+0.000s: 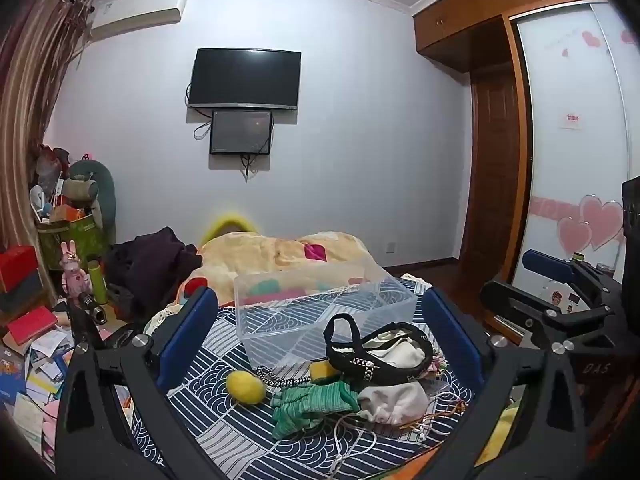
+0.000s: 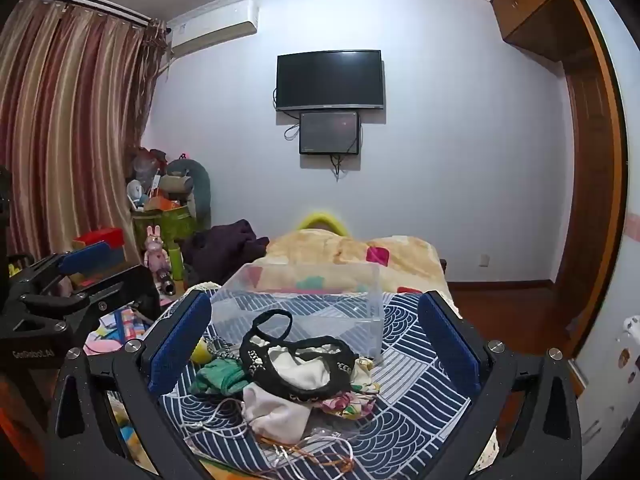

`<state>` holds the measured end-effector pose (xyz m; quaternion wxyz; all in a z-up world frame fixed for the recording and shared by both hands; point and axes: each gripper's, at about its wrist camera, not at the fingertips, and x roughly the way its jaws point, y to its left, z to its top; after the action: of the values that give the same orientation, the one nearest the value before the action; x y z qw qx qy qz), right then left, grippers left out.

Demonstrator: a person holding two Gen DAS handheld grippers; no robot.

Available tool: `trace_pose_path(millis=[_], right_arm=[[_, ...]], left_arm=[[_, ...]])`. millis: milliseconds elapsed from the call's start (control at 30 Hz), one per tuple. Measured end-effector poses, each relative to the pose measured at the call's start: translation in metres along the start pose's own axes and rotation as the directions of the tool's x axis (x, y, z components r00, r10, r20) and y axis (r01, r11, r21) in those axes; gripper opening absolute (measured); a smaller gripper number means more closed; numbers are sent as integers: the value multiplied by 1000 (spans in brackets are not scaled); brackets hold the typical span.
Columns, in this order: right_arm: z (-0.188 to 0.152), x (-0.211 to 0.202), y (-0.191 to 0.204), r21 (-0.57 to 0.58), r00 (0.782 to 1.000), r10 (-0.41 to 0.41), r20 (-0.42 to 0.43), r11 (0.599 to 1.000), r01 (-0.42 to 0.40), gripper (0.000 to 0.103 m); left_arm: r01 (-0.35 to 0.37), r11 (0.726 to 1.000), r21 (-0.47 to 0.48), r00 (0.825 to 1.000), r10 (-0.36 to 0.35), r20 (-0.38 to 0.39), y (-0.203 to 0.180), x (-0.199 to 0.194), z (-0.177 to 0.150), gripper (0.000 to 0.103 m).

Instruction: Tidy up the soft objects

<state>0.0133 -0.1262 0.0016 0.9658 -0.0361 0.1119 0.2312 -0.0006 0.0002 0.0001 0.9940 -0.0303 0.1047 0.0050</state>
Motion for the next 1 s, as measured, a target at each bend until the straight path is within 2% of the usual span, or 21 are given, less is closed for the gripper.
trace_pose_path(millis=[267, 1000], right_arm=[[5, -1, 3, 5, 1000, -1, -10, 1000, 1, 103], [3, -4, 0, 18, 1000, 4, 1, 1000, -4, 103]], left_arm=[[-8, 1000, 3, 1000, 8, 3, 2, -2, 9, 103], [2, 1000, 26, 1000, -3, 13, -6, -8, 4, 103]])
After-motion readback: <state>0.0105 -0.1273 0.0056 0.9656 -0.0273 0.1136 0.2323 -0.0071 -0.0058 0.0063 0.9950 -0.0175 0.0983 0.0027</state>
